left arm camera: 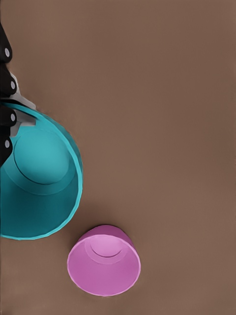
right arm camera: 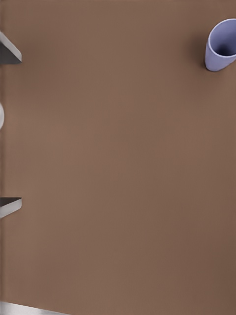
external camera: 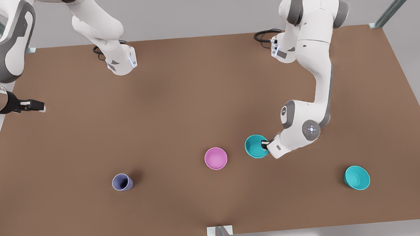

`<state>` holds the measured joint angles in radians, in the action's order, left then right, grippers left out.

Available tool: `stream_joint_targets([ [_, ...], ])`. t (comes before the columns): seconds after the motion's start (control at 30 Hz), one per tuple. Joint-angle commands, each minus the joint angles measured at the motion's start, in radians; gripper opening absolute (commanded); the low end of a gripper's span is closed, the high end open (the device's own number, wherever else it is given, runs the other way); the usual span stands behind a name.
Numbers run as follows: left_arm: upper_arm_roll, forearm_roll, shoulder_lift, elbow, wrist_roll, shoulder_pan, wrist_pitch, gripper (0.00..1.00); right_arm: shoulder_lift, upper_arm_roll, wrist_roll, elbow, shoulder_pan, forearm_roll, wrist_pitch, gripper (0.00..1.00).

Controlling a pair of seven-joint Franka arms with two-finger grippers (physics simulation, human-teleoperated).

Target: Stack the blue bowl on the pink bowl

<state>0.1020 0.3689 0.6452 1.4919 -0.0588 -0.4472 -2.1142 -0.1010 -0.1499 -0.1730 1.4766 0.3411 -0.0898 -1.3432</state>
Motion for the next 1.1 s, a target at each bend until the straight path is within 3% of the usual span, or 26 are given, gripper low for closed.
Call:
stream_joint_targets([
  [0.0,-0.002,0.005,0.063,-0.111,0.740,-0.064,0.082,0.21,0.000,0.000,-0.026,0.001,-0.001,0.001,-0.001,1.00],
  [0.2,-0.041,0.013,0.297,-0.469,1.076,-0.111,0.063,0.21,0.000,0.001,-0.026,0.007,0.001,0.001,-0.002,1.00],
  [0.77,-0.053,0.008,0.323,-0.461,1.076,-0.128,0.068,0.21,0.000,0.003,-0.028,0.021,0.004,0.004,-0.002,1.00],
  [0.8,-0.053,0.007,0.323,-0.456,1.067,-0.128,0.068,0.41,0.000,0.003,-0.028,0.021,0.004,0.004,-0.002,1.00],
  [0.83,-0.053,0.007,0.323,-0.449,1.036,-0.128,0.068,1.00,0.000,0.003,-0.028,0.021,0.004,0.004,-0.002,1.00],
  [0.93,-0.041,-0.001,0.280,-0.414,1.030,-0.125,0.128,1.00,-0.003,0.003,-0.028,0.021,0.009,0.004,-0.002,1.00],
  [0.97,-0.001,-0.036,0.165,-0.332,1.024,-0.125,0.238,1.00,-0.003,0.003,-0.028,0.021,0.009,0.004,-0.004,1.00],
  [1.0,0.094,-0.045,0.061,-0.321,0.920,-0.117,0.485,1.00,-0.005,0.003,-0.028,0.021,0.010,0.004,-0.002,1.00],
  [1.07,0.289,-0.051,-0.052,-0.321,0.641,-0.119,0.746,1.00,-0.005,0.003,-0.028,0.021,0.010,0.004,-0.002,1.00],
])
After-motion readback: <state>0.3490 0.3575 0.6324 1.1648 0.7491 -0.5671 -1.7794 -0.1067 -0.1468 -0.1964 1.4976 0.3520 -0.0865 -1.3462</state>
